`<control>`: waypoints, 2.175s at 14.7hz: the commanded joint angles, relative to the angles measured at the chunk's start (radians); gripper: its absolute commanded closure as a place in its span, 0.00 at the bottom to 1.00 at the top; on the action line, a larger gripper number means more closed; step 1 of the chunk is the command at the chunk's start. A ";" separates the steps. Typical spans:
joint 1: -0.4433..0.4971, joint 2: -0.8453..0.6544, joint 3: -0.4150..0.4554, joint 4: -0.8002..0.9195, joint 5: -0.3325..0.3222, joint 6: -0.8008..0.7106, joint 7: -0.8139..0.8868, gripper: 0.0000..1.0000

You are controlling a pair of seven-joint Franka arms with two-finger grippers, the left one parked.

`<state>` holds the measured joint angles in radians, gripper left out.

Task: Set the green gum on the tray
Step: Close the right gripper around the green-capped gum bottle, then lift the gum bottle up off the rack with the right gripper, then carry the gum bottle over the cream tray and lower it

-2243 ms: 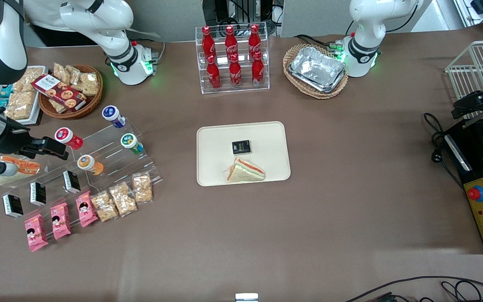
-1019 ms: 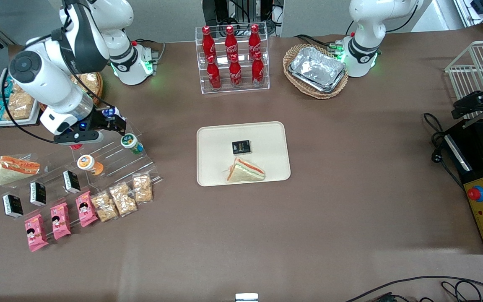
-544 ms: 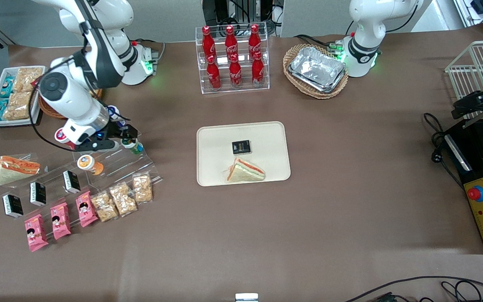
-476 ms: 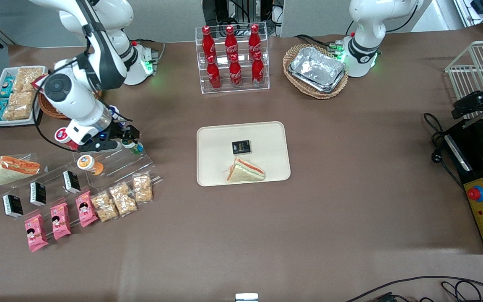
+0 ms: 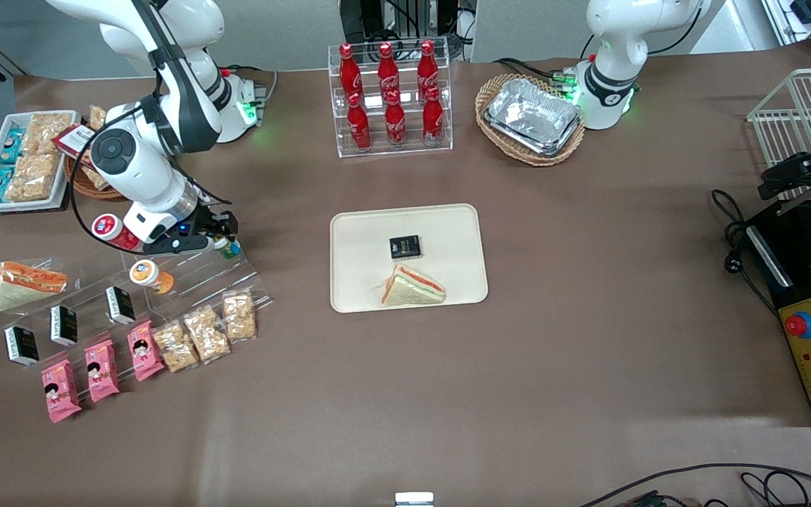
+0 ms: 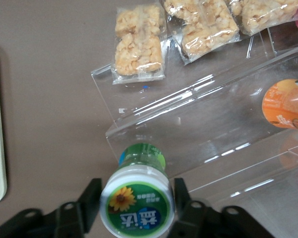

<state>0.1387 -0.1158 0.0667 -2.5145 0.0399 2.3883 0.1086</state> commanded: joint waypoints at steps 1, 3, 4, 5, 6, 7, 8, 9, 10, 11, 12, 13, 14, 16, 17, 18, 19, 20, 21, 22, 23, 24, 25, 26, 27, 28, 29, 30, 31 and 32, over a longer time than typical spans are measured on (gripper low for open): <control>0.005 -0.010 -0.004 -0.007 0.003 0.011 -0.012 0.84; 0.002 -0.016 -0.008 0.011 0.001 -0.010 -0.024 0.86; -0.001 -0.021 -0.013 0.037 0.001 -0.036 -0.050 0.85; -0.002 -0.027 -0.019 0.071 0.003 -0.090 -0.069 0.85; -0.004 -0.031 -0.030 0.121 0.003 -0.156 -0.084 0.85; -0.002 -0.031 -0.042 0.184 0.003 -0.228 -0.102 0.85; -0.005 -0.027 -0.053 0.257 0.006 -0.303 -0.124 0.85; -0.007 -0.019 -0.064 0.332 0.009 -0.376 -0.150 0.85; -0.010 -0.010 -0.074 0.406 0.012 -0.441 -0.176 0.85; -0.013 0.001 -0.087 0.480 0.012 -0.505 -0.196 0.85; -0.014 0.014 -0.090 0.547 0.014 -0.565 -0.202 0.85; -0.019 0.031 -0.090 0.618 0.014 -0.624 -0.204 0.85; -0.024 0.053 -0.091 0.688 0.014 -0.689 -0.204 0.85; -0.022 0.105 -0.090 0.827 0.021 -0.809 -0.201 0.85; -0.022 0.123 -0.088 0.870 0.046 -0.839 -0.193 0.85; -0.019 0.126 -0.085 0.879 0.081 -0.848 -0.190 0.85; -0.010 0.128 -0.079 0.869 0.104 -0.850 -0.179 0.85; 0.010 0.125 -0.070 0.852 0.109 -0.851 -0.144 0.85; 0.042 0.126 -0.050 0.844 0.110 -0.850 -0.085 0.85; 0.070 0.130 -0.026 0.838 0.110 -0.839 -0.019 0.85; 0.091 0.137 0.008 0.818 0.110 -0.815 0.032 0.86; 0.111 0.148 0.048 0.782 0.110 -0.761 0.075 0.87; 0.130 0.154 0.088 0.731 0.110 -0.685 0.127 0.92; 0.146 0.160 0.126 0.670 0.110 -0.596 0.190 0.92; 0.154 0.168 0.155 0.616 0.110 -0.521 0.230 0.92; 0.159 0.172 0.180 0.564 0.110 -0.450 0.258 0.92; 0.159 0.179 0.214 0.512 0.110 -0.375 0.299 0.92; 0.159 0.188 0.252 0.452 0.110 -0.291 0.353 0.92; 0.159 0.197 0.289 0.395 0.109 -0.196 0.385 0.92; 0.159 0.214 0.320 0.349 0.106 -0.107 0.414 0.92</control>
<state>0.3107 0.0933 0.3091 -2.0212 0.1359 2.0713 0.4398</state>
